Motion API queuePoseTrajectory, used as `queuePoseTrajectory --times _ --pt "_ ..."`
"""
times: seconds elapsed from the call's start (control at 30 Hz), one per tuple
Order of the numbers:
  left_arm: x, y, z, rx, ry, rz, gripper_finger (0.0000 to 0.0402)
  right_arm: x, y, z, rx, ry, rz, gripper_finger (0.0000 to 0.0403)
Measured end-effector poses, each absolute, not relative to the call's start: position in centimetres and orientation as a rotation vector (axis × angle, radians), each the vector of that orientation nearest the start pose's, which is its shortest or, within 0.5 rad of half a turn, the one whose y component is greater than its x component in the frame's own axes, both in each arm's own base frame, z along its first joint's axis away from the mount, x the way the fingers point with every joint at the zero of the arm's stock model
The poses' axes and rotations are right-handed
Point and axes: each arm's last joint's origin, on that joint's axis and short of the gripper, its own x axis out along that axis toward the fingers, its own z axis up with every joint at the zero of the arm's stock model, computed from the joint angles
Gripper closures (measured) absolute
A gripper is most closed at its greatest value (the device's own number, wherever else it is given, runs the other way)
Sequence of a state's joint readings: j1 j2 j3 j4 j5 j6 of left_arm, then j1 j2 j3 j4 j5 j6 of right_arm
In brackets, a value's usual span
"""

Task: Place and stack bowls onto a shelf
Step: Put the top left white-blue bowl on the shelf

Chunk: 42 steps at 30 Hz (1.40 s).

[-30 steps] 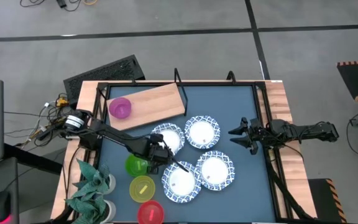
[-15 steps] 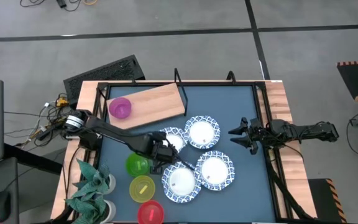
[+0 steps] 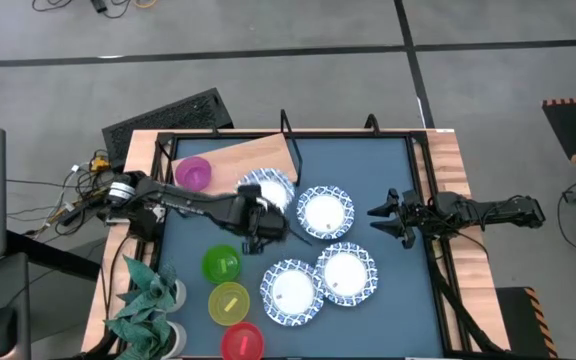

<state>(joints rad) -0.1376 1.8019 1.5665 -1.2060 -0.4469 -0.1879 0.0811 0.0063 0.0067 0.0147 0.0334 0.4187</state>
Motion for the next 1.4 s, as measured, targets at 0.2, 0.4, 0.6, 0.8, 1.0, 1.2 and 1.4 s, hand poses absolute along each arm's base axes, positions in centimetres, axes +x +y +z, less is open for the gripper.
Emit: queuePoseTrajectory --times 0.2,0.4,0.6,0.8,1.0,1.2,1.4 --pt "34.4 2.3 27.0 0.248 1.376 0.532 0.0401 9.7 0.7 16.7 0.419 -0.005 0.05 0.0183" --pt "34.7 7.8 27.1 0.186 1.334 0.563 0.0401 9.7 0.7 16.7 0.418 -0.005 0.049 0.0183" --pt "34.5 11.8 26.7 0.151 1.319 0.586 0.0401 9.7 0.7 16.7 0.415 -0.006 0.047 0.0183" --pt "35.3 12.7 23.9 0.192 1.429 0.517 0.0401 9.8 0.5 16.7 0.411 -0.008 0.03 0.0183" --pt "35.7 12.9 23.0 0.199 1.441 0.513 0.0401 9.8 0.2 16.7 0.41 -0.015 -0.005 0.0183" --pt "35.3 13.3 22.9 0.185 1.475 0.491 0.0401 9.8 -0.1 16.7 0.41 -0.021 -0.031 0.0183" --pt "35.2 13.6 21.8 0.184 1.523 0.479 0.0401 9.8 -0.1 16.7 0.41 -0.022 -0.036 0.0183"
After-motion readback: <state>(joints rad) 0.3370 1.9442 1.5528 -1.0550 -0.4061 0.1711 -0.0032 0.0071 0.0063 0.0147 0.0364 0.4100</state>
